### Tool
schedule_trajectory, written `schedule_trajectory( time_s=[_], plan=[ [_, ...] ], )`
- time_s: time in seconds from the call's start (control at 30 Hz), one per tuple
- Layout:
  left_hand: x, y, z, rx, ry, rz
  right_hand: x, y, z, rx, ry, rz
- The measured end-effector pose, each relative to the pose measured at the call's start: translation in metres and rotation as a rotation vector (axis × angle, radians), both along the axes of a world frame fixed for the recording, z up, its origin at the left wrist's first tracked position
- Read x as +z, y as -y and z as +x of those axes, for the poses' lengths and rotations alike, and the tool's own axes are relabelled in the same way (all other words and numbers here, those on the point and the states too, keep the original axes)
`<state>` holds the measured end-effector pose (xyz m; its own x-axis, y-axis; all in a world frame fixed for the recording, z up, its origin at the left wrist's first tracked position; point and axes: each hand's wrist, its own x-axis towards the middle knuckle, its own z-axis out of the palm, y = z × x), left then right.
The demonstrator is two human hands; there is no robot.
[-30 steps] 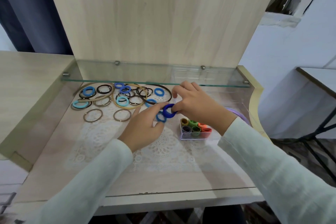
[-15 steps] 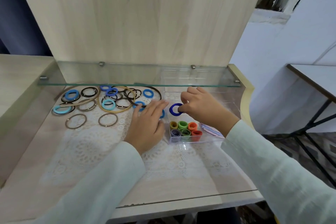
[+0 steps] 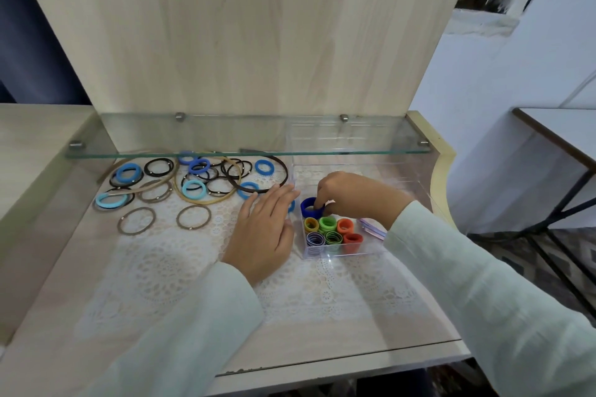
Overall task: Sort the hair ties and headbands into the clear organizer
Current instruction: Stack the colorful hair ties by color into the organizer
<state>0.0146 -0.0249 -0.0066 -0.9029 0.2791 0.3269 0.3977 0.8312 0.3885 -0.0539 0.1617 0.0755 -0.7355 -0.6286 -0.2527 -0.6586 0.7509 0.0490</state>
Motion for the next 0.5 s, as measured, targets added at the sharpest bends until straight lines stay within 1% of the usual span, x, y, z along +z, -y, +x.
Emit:
schedule_trajectory(
  time_s=[0.33, 0.5],
  plan=[
    [-0.003, 0.0014, -0.0008, 0.011, -0.008, 0.02, 0.0003, 0.0038, 0.0023, -0.029, 0.072, 0.031],
    [-0.0047, 0.0009, -0.0019, 0.012, -0.008, 0.023, 0.0006, 0.0041, 0.0065, -0.047, 0.103, 0.004]
  ],
)
